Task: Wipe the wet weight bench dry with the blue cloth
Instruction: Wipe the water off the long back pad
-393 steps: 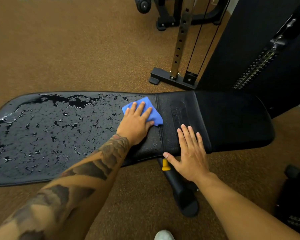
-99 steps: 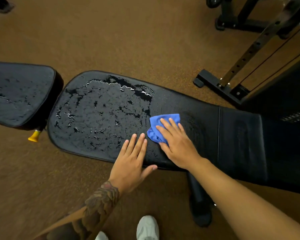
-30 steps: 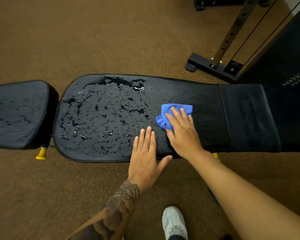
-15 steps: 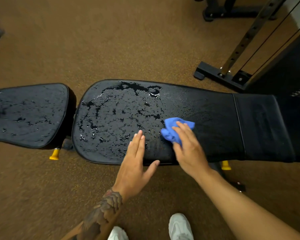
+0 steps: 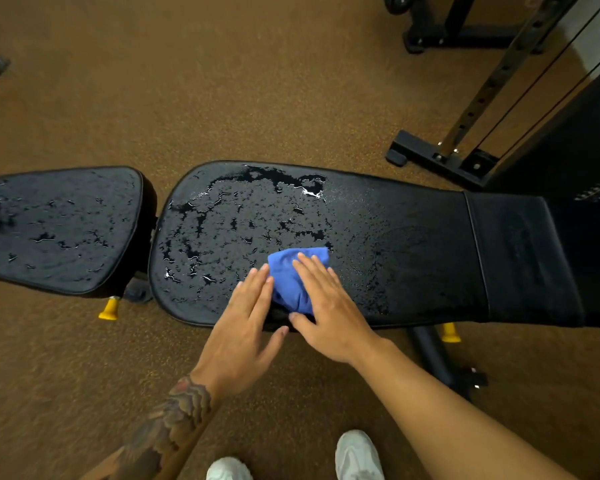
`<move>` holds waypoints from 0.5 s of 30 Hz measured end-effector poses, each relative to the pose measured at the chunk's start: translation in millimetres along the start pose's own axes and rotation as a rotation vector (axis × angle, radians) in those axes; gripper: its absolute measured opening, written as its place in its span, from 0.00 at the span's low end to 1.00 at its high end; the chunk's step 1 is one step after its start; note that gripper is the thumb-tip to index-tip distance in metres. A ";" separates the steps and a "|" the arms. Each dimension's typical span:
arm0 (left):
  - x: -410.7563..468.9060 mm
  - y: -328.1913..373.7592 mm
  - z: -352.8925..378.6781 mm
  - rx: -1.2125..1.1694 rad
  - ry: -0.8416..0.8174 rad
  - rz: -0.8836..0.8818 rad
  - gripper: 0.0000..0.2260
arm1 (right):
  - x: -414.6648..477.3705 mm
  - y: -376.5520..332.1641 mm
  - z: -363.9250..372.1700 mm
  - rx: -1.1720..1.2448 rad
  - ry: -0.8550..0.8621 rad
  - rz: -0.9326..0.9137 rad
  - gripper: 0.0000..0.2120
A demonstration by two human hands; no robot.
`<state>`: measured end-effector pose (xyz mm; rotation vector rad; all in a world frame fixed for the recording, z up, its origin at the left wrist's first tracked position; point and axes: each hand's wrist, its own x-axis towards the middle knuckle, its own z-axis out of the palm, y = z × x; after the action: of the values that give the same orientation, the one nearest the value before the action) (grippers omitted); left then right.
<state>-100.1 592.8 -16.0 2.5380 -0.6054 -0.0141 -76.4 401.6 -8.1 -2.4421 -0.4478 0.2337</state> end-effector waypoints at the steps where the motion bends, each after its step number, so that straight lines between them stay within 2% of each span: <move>1: 8.0 2.7 1.1 0.014 -0.026 0.029 0.34 | -5.3 4.0 -5.9 0.009 0.017 0.006 0.39; 5: 42.2 16.2 12.5 0.199 -0.150 0.099 0.34 | -30.5 30.4 -23.6 -0.106 0.075 0.057 0.41; 8: 57.3 21.6 23.8 0.313 -0.241 0.057 0.34 | -46.6 50.9 -34.5 -0.173 0.109 0.097 0.42; 12: 58.5 22.0 30.1 0.357 -0.268 0.019 0.32 | -59.5 73.8 -44.7 -0.291 0.121 0.161 0.44; 15: 57.7 21.9 31.4 0.360 -0.268 0.017 0.31 | -63.0 85.7 -46.1 -0.394 0.063 0.210 0.45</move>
<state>-61.3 536.3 -26.0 2.9049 -0.7933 -0.2660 -100.0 288.9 -21.7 -2.8779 -0.2236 0.1673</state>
